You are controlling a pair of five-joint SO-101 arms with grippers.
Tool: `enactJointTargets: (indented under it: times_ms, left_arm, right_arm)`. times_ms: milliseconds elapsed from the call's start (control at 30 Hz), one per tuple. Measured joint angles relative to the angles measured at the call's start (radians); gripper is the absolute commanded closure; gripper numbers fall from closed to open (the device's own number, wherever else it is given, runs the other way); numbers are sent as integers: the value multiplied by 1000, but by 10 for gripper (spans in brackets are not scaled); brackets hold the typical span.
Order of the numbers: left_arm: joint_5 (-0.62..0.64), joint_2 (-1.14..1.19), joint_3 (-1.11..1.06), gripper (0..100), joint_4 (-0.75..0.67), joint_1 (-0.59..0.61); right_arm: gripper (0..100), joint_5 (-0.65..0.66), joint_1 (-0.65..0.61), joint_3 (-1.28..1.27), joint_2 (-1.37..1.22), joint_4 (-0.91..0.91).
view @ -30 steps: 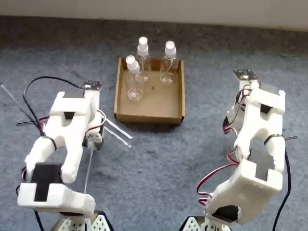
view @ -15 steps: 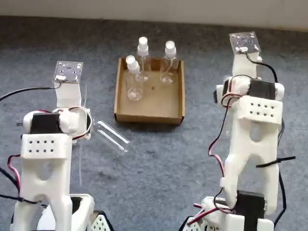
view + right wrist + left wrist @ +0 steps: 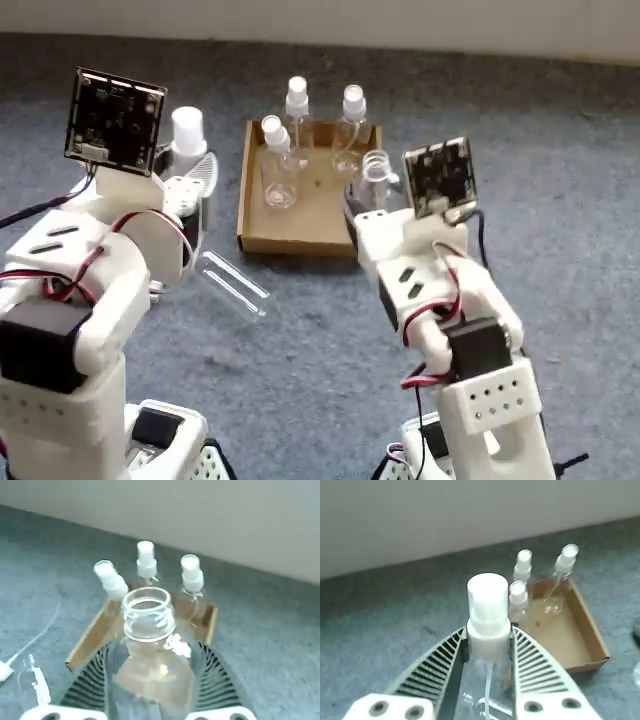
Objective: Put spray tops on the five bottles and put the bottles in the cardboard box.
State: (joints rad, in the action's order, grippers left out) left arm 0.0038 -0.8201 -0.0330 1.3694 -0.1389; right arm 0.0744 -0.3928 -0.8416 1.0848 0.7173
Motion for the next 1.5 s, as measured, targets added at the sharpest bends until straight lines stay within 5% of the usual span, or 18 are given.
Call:
enactJointTargets:
  times_ms: [167,467,700,1500]
  left_arm:
    - [0,0,74,996,-137,-147]
    - [-2,-5,83,996,-315,-341]
    - [-2,-5,83,996,-341,-506]
    - [-2,-9,26,996,-376,-562]
  right_arm:
    - [995,5,-74,-365,287,-135]
    - [995,64,-183,-546,687,-146]
    - [995,64,-187,-598,732,-166]
    - [995,18,-135,-598,730,-172]
